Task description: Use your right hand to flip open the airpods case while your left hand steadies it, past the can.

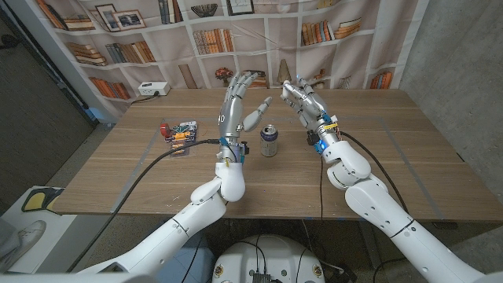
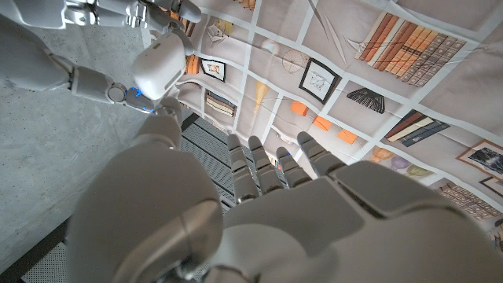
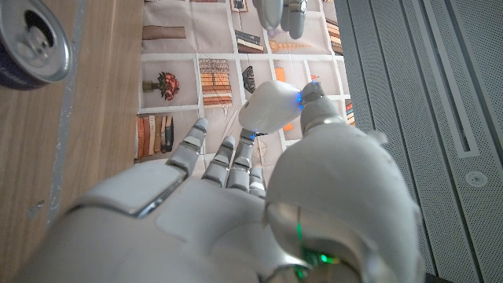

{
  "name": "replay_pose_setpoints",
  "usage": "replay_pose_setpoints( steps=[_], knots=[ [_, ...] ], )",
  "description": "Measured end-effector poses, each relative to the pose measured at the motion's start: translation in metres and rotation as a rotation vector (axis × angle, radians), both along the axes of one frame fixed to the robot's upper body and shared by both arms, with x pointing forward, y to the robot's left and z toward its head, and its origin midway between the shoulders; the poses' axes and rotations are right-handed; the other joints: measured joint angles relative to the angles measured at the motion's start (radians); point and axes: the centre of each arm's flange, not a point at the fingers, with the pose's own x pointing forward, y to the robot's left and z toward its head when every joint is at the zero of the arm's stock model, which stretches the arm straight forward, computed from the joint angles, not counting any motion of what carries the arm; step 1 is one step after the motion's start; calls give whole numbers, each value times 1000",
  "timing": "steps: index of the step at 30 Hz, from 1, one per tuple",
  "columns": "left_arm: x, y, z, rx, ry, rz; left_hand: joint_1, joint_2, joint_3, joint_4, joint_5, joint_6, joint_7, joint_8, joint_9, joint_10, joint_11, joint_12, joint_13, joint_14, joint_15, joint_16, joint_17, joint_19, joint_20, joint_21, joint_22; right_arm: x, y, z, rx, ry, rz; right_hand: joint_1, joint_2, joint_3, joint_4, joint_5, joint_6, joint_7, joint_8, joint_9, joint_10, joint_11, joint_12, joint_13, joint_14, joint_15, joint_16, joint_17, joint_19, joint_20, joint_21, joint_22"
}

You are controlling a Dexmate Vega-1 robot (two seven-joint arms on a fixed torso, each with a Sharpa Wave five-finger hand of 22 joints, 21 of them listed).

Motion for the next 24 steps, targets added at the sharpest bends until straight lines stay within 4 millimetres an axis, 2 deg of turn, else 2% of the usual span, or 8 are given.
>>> replay_pose_setpoints(
  steps=[13, 24],
  knots=[
    [7, -8, -5, 3, 21, -11, -16, -16, -33, 8, -5, -9, 9, -9, 0, 2, 9, -12, 0, 0, 0, -7, 0, 0, 0, 0, 0, 2, 4, -3, 7, 18, 2, 3, 2, 0, 0, -1, 3, -3, 0, 0, 5, 5, 0, 0, 4, -4, 0, 0, 6, 6, 0, 0],
    [12, -15, -13, 2, 42, -20, -16, -16, -39, 9, -12, -9, 9, -9, 0, 2, 9, -12, 5, 0, 0, -7, 1, 0, 0, 0, 0, 3, 5, -6, 9, 32, 3, 6, 2, 0, 0, -4, 5, -6, 0, 0, 5, 5, 0, 0, 9, -2, 0, 0, 6, 6, 0, 0]
  ],
)
